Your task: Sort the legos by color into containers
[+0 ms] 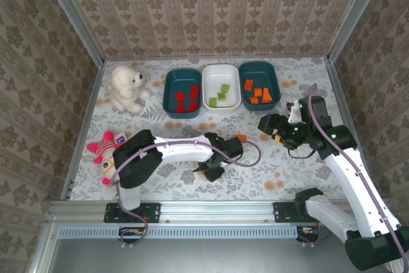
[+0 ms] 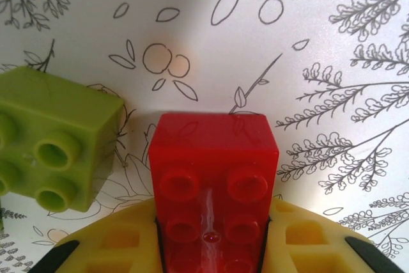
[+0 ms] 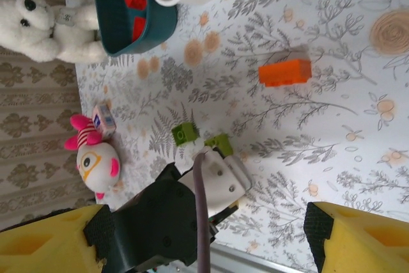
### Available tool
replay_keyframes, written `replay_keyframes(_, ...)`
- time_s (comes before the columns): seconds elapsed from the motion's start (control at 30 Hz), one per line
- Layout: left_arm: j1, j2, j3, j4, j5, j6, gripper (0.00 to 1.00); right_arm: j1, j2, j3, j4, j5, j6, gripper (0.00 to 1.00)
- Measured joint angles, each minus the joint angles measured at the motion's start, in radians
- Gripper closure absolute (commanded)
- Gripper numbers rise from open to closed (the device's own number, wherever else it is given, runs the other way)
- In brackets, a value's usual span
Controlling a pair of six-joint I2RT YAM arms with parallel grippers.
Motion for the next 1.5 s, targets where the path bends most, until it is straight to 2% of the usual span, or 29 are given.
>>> replay_keyframes(0.13, -0.001, -0.024, 0.0, -0.007, -0.016, -0.027, 0.82, 0.0, -0.013, 0.011, -0.012, -0.008, 0.0, 0.19)
replay_keyframes(0.27, 0.048, -0.145, 0.031, -0.047, -0.022, -0.071, 0.83, 0.0, -0.013, 0.06, -0.013, -0.006, 0.0, 0.19)
replay_keyframes(0.4, 0.207, -0.288, 0.126, -0.05, -0.021, -0.1, 0.83, 0.0, -0.01, 0.101, 0.004, -0.007, 0.0, 0.19)
replay_keyframes(0.53, 0.426, -0.325, 0.204, -0.006, 0.019, -0.107, 0.83, 0.002, 0.032, 0.105, 0.045, -0.024, 0.012, 0.19)
replay_keyframes(0.7, 0.656, -0.17, 0.31, 0.073, 0.097, -0.113, 0.83, 0.069, 0.163, 0.112, 0.134, -0.057, 0.022, 0.19)
replay_keyframes(0.87, 0.796, 0.123, 0.537, 0.124, 0.158, -0.126, 0.84, 0.188, 0.349, 0.191, 0.178, -0.073, 0.018, 0.19)
replay_keyframes(0.97, 0.848, 0.292, 0.712, 0.127, 0.182, -0.14, 0.84, 0.242, 0.444, 0.247, 0.188, -0.076, 0.002, 0.19)
replay_keyframes(1.17, 0.899, 0.534, 0.994, 0.116, 0.221, -0.167, 0.84, 0.278, 0.546, 0.298, 0.187, -0.075, -0.031, 0.19)
replay_keyframes(1.4, 0.892, 0.618, 1.046, 0.108, 0.265, -0.205, 0.83, 0.278, 0.556, 0.304, 0.183, -0.067, -0.035, 0.19)
replay_keyframes(1.5, 0.88, 0.62, 1.041, 0.096, 0.267, -0.219, 0.77, 0.278, 0.566, 0.305, 0.183, -0.065, -0.039, 0.19)
